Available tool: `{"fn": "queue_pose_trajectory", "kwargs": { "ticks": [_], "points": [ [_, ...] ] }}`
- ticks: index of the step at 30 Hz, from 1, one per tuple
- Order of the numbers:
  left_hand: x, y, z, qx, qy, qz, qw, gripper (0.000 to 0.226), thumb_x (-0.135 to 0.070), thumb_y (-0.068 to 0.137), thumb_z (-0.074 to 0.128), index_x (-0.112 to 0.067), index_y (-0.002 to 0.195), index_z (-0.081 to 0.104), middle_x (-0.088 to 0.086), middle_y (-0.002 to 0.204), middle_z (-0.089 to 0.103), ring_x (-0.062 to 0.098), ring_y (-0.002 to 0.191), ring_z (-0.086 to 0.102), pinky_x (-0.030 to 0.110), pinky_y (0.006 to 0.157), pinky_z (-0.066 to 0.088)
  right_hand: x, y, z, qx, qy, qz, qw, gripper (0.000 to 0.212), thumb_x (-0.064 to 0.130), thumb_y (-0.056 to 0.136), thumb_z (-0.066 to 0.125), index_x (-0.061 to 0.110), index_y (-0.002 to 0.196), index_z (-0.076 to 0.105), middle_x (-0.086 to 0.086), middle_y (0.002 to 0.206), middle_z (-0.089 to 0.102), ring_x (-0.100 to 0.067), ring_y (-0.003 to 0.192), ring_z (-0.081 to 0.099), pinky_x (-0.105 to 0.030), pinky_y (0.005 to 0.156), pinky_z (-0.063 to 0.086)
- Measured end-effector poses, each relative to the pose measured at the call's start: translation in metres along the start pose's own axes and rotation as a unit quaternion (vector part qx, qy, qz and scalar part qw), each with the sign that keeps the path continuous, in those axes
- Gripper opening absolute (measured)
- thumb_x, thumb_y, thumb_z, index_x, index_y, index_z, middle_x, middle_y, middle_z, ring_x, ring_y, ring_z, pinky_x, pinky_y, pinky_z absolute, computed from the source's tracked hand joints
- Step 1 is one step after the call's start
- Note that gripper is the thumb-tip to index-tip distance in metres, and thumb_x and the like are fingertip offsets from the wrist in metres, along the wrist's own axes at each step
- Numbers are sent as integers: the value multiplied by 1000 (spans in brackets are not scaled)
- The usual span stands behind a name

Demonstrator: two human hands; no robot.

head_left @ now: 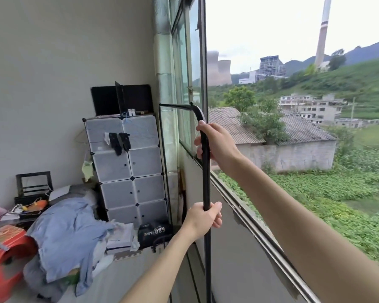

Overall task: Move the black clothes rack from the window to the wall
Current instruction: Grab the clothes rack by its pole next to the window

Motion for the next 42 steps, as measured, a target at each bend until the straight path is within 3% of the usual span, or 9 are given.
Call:
{"fn": "queue_pose_trajectory", "kwargs": {
  "ticks": [4,7,10,15,21,24,33,37,42],
  "points": [
    [9,3,22,-35,-127,-52,990,51,-30,89,58,-23,43,36,0,41,43,21,45,45,29,56,45,-18,-5,18,-60,11,-24,998,48,56,105,42,17,80,54,7,60,45,-10,52,41,-32,61,38],
    [12,0,32,-106,-143,-59,982,52,-24,86,60,-24,46,27,-8,42,25,16,41,23,24,43,30,-21,-8,23,-74,32,-41,996,50,66,96,44,22,72,39,5,60,38,-14,57,35,-40,67,32],
    [15,-7,43,-188,-119,-51,974,46,-30,79,60,-18,48,29,0,46,28,18,37,27,27,46,29,-18,-11,23,-94,24,-57,994,50,59,97,52,17,74,41,-1,63,37,-18,59,35,-37,62,31],
    [15,-23,56,-265,-94,-28,959,54,-29,85,56,-19,41,27,-6,40,27,19,42,24,33,49,20,-15,-18,22,-105,8,-69,992,46,42,100,59,17,67,41,7,53,40,-14,52,37,-32,55,33],
    [9,-50,54,-349,-11,-7,937,56,-29,96,49,-6,47,36,7,41,42,24,44,41,37,50,31,1,-46,30,-91,-1,-59,994,45,29,98,60,19,64,33,6,53,35,-15,49,31,-29,52,30],
    [9,-66,53,-370,-16,-1,929,56,-27,96,49,-11,45,33,5,41,41,32,49,41,38,53,30,7,-64,37,-81,1,-67,994,34,22,95,59,13,70,38,4,56,34,-14,52,30,-28,50,28],
    [14,-143,38,-409,-6,2,913,51,-35,92,44,-15,45,38,-1,42,46,37,54,53,40,53,40,37,-136,68,-48,26,-63,997,45,17,92,59,22,57,31,16,36,33,-6,42,29,-27,50,30],
    [16,-179,29,-426,10,11,905,53,-26,96,47,-18,45,36,-4,42,44,31,51,48,34,52,31,47,-165,88,-36,35,-68,996,44,17,90,59,22,58,29,15,43,31,-12,49,29,-29,54,30],
    [20,-214,16,-445,23,9,895,53,-33,94,44,-20,44,32,-4,41,42,30,49,46,34,51,29,58,-192,107,-3,58,-64,996,40,17,91,57,21,62,30,16,40,30,-10,47,29,-30,54,31]
  ]
}}
Point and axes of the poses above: each hand's wrist, its own y-axis towards the middle knuckle, its own z-axis out of the palm, x = y × z, the point moved 1 cm from there along y, towards the middle knuckle
